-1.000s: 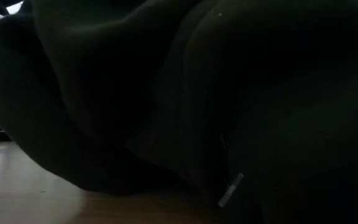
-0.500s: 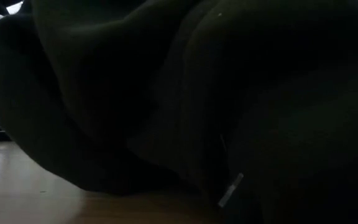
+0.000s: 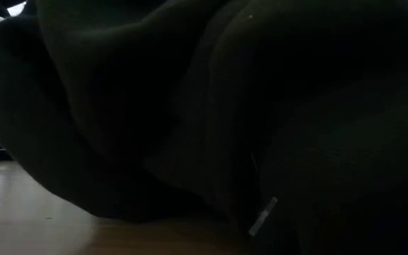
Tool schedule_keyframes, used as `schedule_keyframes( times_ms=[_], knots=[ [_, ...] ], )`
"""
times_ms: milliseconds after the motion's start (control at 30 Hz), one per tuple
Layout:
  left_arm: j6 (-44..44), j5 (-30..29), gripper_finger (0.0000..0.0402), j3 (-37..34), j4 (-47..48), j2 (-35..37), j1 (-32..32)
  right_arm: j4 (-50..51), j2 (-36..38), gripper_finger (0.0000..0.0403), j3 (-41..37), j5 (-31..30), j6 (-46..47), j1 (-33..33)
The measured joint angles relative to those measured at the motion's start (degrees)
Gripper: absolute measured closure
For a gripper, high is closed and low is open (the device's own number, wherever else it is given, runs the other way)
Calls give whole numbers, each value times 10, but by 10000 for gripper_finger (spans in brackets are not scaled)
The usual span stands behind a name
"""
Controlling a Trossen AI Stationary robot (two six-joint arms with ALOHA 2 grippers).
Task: Sort clothes
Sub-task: Put the gray sweater into the white bin
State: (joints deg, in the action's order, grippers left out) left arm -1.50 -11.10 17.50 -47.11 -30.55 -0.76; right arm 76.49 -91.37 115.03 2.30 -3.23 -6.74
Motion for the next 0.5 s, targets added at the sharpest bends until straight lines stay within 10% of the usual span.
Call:
schedule_keyframes(
  times_ms=[500],
  knots=[
    [2, 0, 231, 0, 0, 0, 0, -125, -1, 162, -220, -1, 43, 248]
  ],
)
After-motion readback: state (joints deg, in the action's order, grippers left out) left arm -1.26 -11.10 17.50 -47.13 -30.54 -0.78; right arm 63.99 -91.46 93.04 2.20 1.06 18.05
